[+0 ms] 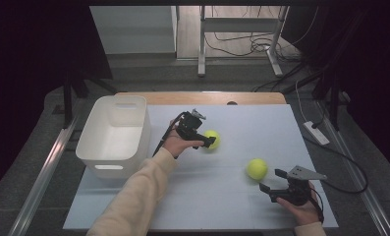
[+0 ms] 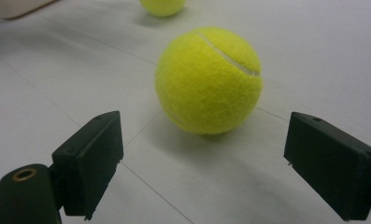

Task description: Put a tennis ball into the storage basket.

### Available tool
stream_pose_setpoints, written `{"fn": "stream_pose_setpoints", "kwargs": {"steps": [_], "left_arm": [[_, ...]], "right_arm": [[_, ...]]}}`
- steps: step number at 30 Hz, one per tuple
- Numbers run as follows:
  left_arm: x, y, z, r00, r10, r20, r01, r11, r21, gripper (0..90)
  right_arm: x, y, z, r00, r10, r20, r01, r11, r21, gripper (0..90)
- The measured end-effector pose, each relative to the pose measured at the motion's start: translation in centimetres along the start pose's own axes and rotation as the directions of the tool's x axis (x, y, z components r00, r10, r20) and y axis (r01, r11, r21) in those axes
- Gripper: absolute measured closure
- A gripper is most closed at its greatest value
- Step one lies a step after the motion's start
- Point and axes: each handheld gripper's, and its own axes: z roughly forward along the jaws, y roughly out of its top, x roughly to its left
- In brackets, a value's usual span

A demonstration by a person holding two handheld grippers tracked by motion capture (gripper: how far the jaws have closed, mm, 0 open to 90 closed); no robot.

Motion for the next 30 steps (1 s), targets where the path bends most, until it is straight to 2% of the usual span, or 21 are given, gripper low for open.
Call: {"fn": "stream_pose_setpoints", "kwargs": {"steps": [4, 11, 16, 25, 30], "left_arm": [[0.1, 0.3, 0.8, 0.9997, -0.010, 0.023, 0.009, 0.9996, 0.026, 6.3], [0.1, 0.9, 2.1, 0.9995, -0.002, 0.031, 0.001, 0.9982, 0.060, 6.0], [0.2, 1.0, 3.0, 0.9997, 0.003, 0.024, -0.005, 0.9960, 0.090, 6.0], [0.6, 0.9, 4.6, 0.9995, -0.018, 0.027, 0.014, 0.9925, 0.121, 6.4], [0.4, 0.7, 5.5, 0.9994, -0.015, 0.031, 0.010, 0.9894, 0.145, 9.1]], "right_arm": [[0.0, 0.0, 0.0, 1.0000, 0.001, 0.000, -0.001, 1.000, 0.000, 12.0], [-0.1, -0.1, 0.0, 1.0000, 0.002, -0.002, -0.002, 1.000, -0.002, 12.0], [-0.1, -0.1, 0.0, 1.0000, 0.001, -0.003, -0.001, 1.000, -0.002, 12.0], [-0.1, -0.1, 0.1, 1.0000, 0.001, -0.004, -0.001, 1.000, 0.001, 12.0], [-0.1, -0.2, 0.1, 1.0000, 0.003, -0.001, -0.003, 1.000, 0.003, 12.0]]}}
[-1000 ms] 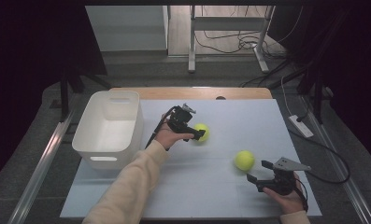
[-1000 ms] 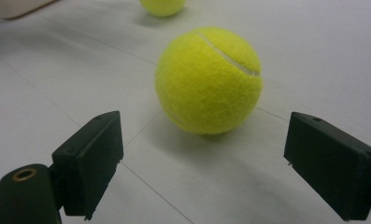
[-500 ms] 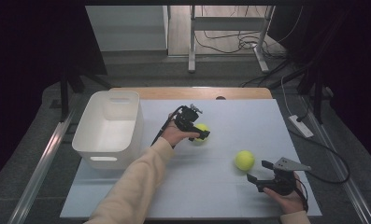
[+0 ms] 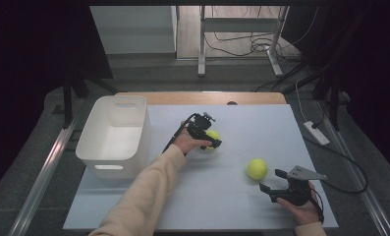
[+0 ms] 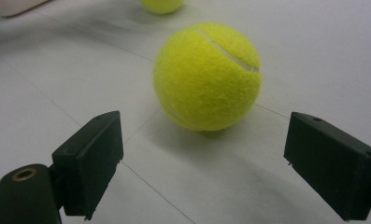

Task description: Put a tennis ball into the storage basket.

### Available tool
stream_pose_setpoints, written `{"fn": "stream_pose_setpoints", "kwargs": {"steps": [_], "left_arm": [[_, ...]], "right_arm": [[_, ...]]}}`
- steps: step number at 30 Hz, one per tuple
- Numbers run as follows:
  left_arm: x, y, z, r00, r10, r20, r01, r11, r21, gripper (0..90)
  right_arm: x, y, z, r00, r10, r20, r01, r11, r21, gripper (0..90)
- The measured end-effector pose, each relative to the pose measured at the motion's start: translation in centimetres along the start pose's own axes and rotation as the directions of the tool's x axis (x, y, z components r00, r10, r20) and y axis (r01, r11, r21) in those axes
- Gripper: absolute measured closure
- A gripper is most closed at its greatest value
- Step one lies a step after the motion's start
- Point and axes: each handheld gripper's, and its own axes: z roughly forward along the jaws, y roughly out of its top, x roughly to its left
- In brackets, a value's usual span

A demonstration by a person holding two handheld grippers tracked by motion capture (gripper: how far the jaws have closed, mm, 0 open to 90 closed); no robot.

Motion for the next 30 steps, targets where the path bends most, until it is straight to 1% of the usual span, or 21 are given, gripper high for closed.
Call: {"fn": "stream_pose_setpoints", "kwargs": {"steps": [1, 2, 3, 4, 5, 6, 8, 11, 14, 17, 21, 23, 25, 30], "left_arm": [[0.0, 0.0, 0.2, 0.9999, 0.000, -0.014, 0.000, 0.9999, 0.014, 10.4], [0.0, 0.0, 0.2, 0.9999, 0.000, -0.014, 0.000, 0.9999, 0.014, 13.0], [-0.1, 0.0, 0.4, 0.9997, -0.004, -0.023, 0.004, 0.9998, 0.019, 17.7], [0.0, 0.0, 0.5, 0.9999, -0.007, -0.015, 0.007, 0.9998, 0.018, 17.7], [0.0, 0.0, 0.5, 0.9999, -0.010, -0.004, 0.010, 0.9999, 0.010, 25.4], [-0.2, 0.1, 0.4, 0.9999, 0.003, -0.017, -0.002, 1.0000, 0.008, 25.8], [-0.4, 0.1, 0.4, 0.9997, 0.007, -0.021, -0.007, 0.9999, 0.008, 26.1], [-0.5, 0.1, 0.2, 0.9988, 0.025, -0.042, -0.025, 0.9997, 0.006, 26.5], [-0.4, 0.1, -0.4, 0.9995, 0.017, -0.028, -0.017, 0.9997, -0.018, 26.6], [-0.5, 0.2, -1.1, 0.9991, 0.032, -0.028, -0.032, 0.9990, -0.029, 26.7], [-0.7, 0.2, -2.1, 0.9988, 0.041, -0.027, -0.042, 0.9976, -0.054, 26.7], [-0.6, 0.1, -2.4, 0.9986, 0.047, -0.025, -0.048, 0.9972, -0.058, 26.7], [-0.7, 0.0, -2.9, 0.9989, 0.040, -0.024, -0.042, 0.9962, -0.077, 26.7], [-0.8, -0.4, -3.7, 0.9989, 0.032, -0.033, -0.036, 0.9937, -0.106, 26.6]], "right_arm": [[0.0, 0.0, 0.0, 1.0000, 0.000, 0.000, 0.000, 1.000, 0.000, 12.0], [0.0, 0.0, 0.0, 1.0000, 0.000, 0.000, 0.000, 1.000, 0.001, 12.0], [-0.1, 0.0, 0.0, 1.0000, -0.001, 0.001, 0.001, 1.000, 0.003, 12.0], [-0.1, 0.0, 0.0, 1.0000, -0.001, 0.001, 0.001, 1.000, 0.003, 12.0], [0.0, 0.0, -0.1, 1.0000, -0.001, 0.002, 0.001, 1.000, 0.003, 12.0], [-0.1, 0.0, -0.1, 1.0000, -0.001, 0.003, 0.001, 1.000, 0.003, 12.0], [-0.1, 0.0, -0.1, 1.0000, 0.000, 0.003, 0.000, 1.000, 0.003, 12.0], [-0.1, 0.0, -0.1, 1.0000, 0.002, 0.004, -0.002, 1.000, 0.001, 12.0], [-0.1, 0.0, -0.1, 1.0000, 0.001, 0.004, -0.001, 1.000, 0.000, 12.0], [-0.1, 0.0, -0.1, 1.0000, 0.000, 0.005, 0.000, 1.000, 0.001, 12.0], [0.0, 0.0, -0.1, 1.0000, 0.001, 0.003, -0.001, 1.000, -0.001, 12.0], [0.0, 0.0, -0.1, 1.0000, 0.000, 0.005, 0.000, 1.000, 0.001, 12.0], [0.0, 0.0, -0.1, 1.0000, -0.001, 0.006, 0.001, 1.000, 0.000, 12.0], [0.0, 0.1, -0.1, 1.0000, 0.002, 0.004, -0.002, 1.000, -0.002, 12.0]]}}
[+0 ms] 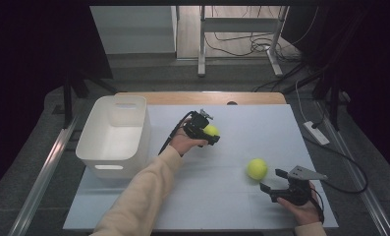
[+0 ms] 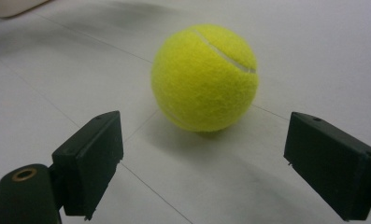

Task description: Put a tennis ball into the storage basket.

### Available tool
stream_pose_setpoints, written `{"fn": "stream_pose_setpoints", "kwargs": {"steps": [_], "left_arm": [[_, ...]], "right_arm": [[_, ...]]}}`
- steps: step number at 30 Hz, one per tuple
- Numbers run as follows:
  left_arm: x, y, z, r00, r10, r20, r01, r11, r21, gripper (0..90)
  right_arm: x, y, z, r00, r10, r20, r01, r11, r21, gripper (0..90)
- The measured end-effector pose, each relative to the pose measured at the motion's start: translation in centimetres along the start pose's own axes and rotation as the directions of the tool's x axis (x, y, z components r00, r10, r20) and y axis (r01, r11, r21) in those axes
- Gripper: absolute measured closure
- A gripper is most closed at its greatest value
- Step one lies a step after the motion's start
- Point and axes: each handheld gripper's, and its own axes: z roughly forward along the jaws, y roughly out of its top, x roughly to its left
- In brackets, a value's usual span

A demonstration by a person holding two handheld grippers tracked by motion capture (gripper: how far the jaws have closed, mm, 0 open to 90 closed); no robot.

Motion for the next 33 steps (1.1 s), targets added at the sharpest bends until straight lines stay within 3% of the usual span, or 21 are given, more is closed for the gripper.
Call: {"fn": "stream_pose_setpoints", "kwargs": {"steps": [22, 33], "left_arm": [[-0.2, -1.1, -4.2, 1.0000, -0.005, -0.003, 0.004, 0.9943, -0.107, 26.5], [-0.2, -1.7, -4.9, 1.0000, -0.006, -0.008, 0.005, 0.9914, -0.131, 26.5]], "right_arm": [[0.1, 0.1, 0.0, 1.0000, -0.004, 0.007, 0.004, 1.000, -0.003, 12.0], [0.1, 0.2, 0.2, 1.0000, -0.006, 0.007, 0.006, 1.000, -0.004, 12.0]]}}
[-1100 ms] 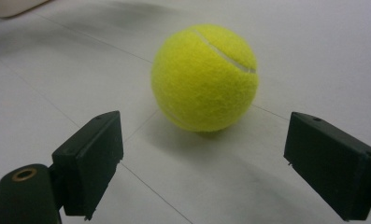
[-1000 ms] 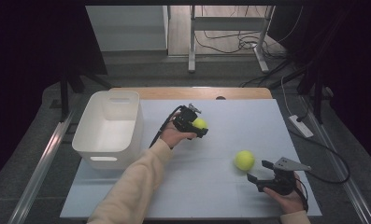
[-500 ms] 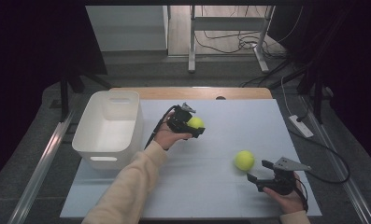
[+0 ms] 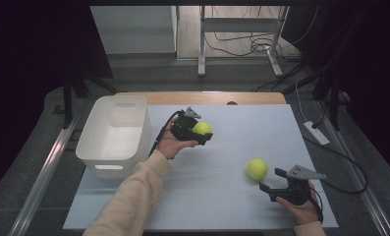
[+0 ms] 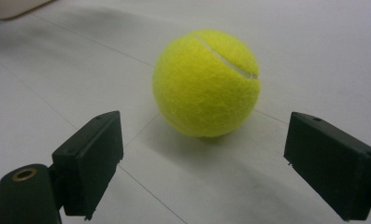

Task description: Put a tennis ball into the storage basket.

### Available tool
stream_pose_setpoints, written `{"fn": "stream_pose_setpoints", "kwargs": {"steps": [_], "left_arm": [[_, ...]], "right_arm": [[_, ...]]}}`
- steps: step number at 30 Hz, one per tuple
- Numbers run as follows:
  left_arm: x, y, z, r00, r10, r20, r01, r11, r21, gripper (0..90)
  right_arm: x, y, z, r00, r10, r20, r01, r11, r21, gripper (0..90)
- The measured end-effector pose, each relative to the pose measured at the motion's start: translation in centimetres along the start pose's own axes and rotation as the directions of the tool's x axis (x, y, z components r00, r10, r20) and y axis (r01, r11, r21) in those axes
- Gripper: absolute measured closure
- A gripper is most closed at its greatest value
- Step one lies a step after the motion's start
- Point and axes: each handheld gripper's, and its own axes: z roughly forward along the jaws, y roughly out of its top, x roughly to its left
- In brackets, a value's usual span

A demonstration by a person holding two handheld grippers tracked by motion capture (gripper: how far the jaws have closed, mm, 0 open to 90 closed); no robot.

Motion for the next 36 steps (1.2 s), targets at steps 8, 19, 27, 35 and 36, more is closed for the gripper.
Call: {"fn": "stream_pose_setpoints", "kwargs": {"steps": [8, 19, 27, 35, 36], "left_arm": [[0.4, -0.4, -0.5, 0.9999, -0.012, -0.009, 0.012, 0.9997, -0.021, 26.5], [0.3, 0.0, -2.4, 0.9995, -0.022, -0.022, 0.020, 0.9955, -0.093, 26.5], [0.3, 0.2, -3.6, 0.9988, -0.026, -0.040, 0.021, 0.9920, -0.124, 26.5], [0.6, 0.2, -4.5, 0.9985, -0.028, -0.048, 0.020, 0.9895, -0.143, 26.5], [0.6, 0.2, -4.6, 0.9985, -0.026, -0.048, 0.018, 0.9889, -0.148, 26.5]], "right_arm": [[-0.1, -0.1, -0.1, 1.0000, 0.004, 0.002, -0.004, 1.000, 0.001, 12.0], [0.0, -0.1, 0.0, 1.0000, 0.002, 0.003, -0.002, 1.000, 0.004, 12.0], [0.0, -0.1, 0.0, 1.0000, 0.001, 0.006, -0.001, 1.000, 0.005, 12.0], [0.0, -0.1, 0.0, 1.0000, 0.002, 0.005, -0.002, 1.000, 0.005, 12.0], [0.0, -0.1, 0.0, 1.0000, 0.002, 0.005, -0.002, 1.000, 0.005, 12.0]]}}
